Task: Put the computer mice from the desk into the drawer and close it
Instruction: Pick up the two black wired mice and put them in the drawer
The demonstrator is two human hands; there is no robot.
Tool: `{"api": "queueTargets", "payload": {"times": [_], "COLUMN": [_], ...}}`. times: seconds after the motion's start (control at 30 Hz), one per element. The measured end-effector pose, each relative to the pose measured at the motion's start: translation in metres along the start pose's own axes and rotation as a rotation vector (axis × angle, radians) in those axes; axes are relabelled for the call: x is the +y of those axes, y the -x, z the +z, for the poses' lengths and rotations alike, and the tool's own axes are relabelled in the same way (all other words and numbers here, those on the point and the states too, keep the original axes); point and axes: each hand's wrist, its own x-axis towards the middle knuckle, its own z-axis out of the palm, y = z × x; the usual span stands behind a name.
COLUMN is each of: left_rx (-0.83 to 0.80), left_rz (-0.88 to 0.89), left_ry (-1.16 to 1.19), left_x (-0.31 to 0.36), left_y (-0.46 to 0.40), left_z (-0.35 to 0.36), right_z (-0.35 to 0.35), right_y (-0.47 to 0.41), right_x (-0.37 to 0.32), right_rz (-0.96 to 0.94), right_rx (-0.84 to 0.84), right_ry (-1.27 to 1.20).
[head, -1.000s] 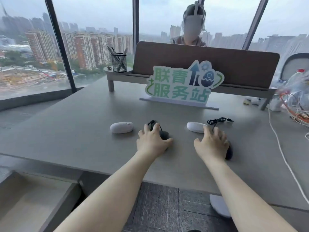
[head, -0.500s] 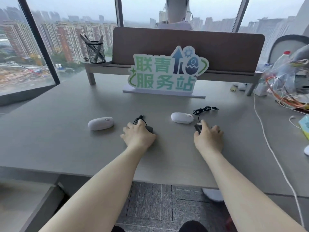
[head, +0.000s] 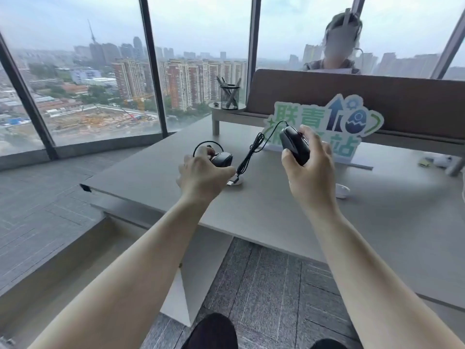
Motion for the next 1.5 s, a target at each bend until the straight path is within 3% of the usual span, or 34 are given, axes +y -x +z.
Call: {"api": "queueTargets", "payload": {"times": [0.17,0.3,0.6,0.87,1.23,1.5], "left_rx": [0.137,0.190,0.190,0.162,0.017,0.057], "left_rz": [-0.128,-0.339,-0.768,-0.987,-1.105,-1.110], "left_ry": [-0.027,-0.032,-0.098,-0.243,-0.344,-0.176], "left_x": [-0.075,-0.153,-0.286,-0.352,-0.390,-0.392], "left_y": [0.016,0.035,0.050,0.038,0.035,0.030], "left_z": [-0.073,-0.106,-0.096,-0.075,-0.032,-0.020], "right_z": [0.064,0.121,0.232,0.318,0.402,0.414], "right_y": [0.053,0.104,0.181,0.195,0.223,0.238], "right_x": [-0.053,-0.077,-0.077,-0.059,-0.030,-0.022], "right_rz": [-0.035,-0.076,0.059,0.087,-0.028,-0.093], "right_rx": [-0.220,-0.409,-0.800,-1.025,-1.446,-1.511], "right_ry": [-0.187,-0.260,-0.308,-0.108,0.422,0.561]}}
